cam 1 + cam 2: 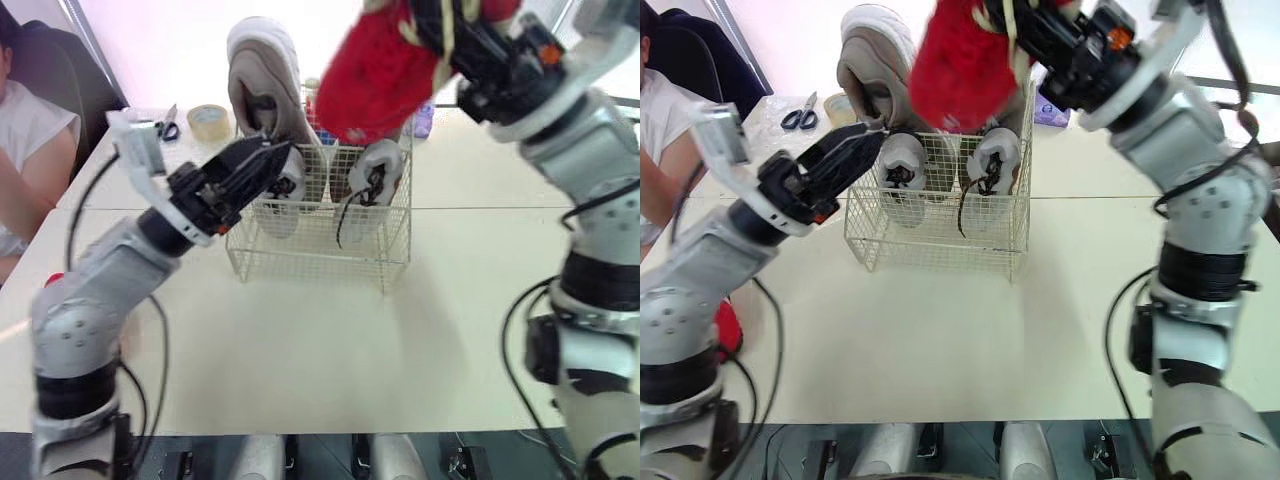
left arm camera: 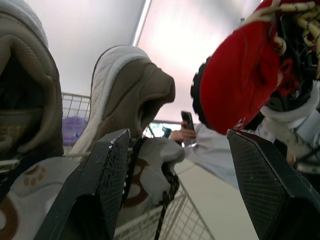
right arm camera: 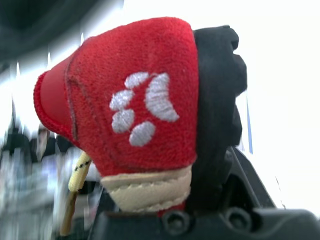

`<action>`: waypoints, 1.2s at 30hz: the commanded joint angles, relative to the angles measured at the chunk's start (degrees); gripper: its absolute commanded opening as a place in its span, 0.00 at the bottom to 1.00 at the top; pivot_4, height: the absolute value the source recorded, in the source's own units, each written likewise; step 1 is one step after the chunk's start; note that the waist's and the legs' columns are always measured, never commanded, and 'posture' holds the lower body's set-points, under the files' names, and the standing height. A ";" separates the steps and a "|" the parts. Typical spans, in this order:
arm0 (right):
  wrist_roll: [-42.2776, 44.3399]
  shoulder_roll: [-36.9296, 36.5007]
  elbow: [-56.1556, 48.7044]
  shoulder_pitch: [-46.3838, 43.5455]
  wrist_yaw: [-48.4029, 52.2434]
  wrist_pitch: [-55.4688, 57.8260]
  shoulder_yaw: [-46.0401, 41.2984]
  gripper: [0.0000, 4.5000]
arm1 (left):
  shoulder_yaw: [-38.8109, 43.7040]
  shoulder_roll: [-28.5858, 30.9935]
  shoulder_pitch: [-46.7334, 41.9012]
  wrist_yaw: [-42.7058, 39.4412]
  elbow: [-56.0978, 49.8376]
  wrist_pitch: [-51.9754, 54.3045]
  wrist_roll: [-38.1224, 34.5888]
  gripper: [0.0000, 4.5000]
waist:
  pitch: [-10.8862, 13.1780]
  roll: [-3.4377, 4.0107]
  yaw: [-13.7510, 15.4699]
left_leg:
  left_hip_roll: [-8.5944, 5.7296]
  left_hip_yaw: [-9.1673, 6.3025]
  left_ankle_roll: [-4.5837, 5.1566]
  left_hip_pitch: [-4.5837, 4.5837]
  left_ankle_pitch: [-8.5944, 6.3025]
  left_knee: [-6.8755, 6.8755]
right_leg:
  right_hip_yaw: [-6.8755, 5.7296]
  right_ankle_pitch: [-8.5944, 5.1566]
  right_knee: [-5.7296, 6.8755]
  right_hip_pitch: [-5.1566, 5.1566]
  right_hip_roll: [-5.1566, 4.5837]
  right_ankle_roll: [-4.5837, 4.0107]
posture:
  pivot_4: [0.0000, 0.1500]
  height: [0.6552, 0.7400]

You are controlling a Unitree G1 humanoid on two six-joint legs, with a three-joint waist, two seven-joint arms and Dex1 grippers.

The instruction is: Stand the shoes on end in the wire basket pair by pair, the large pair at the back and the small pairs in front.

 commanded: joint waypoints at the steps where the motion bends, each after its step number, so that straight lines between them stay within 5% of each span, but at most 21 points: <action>1: -8.46 -6.92 -0.06 0.69 13.83 -1.28 5.91 0.19 | 3.37 4.34 6.84 -0.56 -5.79 2.32 -3.64 0.71 | 0.00 0.01 -0.27 | 0.00 0.05 0.00 0.01 0.00 -0.03 | 0.01 0.00 -0.03 -0.01 -0.04 0.00 | 1.00 1.00; 10: -21.22 -6.42 2.06 3.80 23.31 -8.96 11.25 0.19 | 5.66 17.93 21.35 -6.60 -14.73 7.19 -5.79 0.71 | 0.05 0.02 0.10 | 0.01 0.09 -0.08 -0.04 -0.03 -0.06 | 0.07 -0.03 -0.11 -0.12 -0.23 -0.06 | 1.00 1.00; 22: -29.91 -0.31 10.03 11.90 26.45 -16.51 12.37 0.19 | 4.44 18.78 24.86 -6.85 -14.95 5.47 -4.29 0.71 | 0.06 0.04 0.10 | 0.00 0.13 -0.19 -0.09 -0.05 -0.17 | 0.12 -0.02 -0.17 -0.22 -0.32 -0.09 | 1.00 1.00; 29: -31.74 0.82 11.11 13.91 27.17 -17.69 11.73 0.97 | 3.80 18.73 24.36 -7.98 -12.90 5.66 -2.42 0.71 | 0.06 0.04 0.08 | -0.01 0.17 -0.17 -0.08 -0.02 -0.19 | 0.14 -0.01 -0.17 -0.23 -0.34 -0.10 | 1.00 1.00; 36: -27.26 -3.12 3.22 14.71 25.42 -9.74 7.28 0.99 | 5.79 19.90 24.61 -9.91 -11.13 6.10 -2.81 0.71 | 0.06 0.06 0.18 | -0.01 0.17 -0.20 -0.10 -0.01 -0.25 | 0.15 0.00 -0.17 -0.30 -0.36 -0.13 | 1.00 1.00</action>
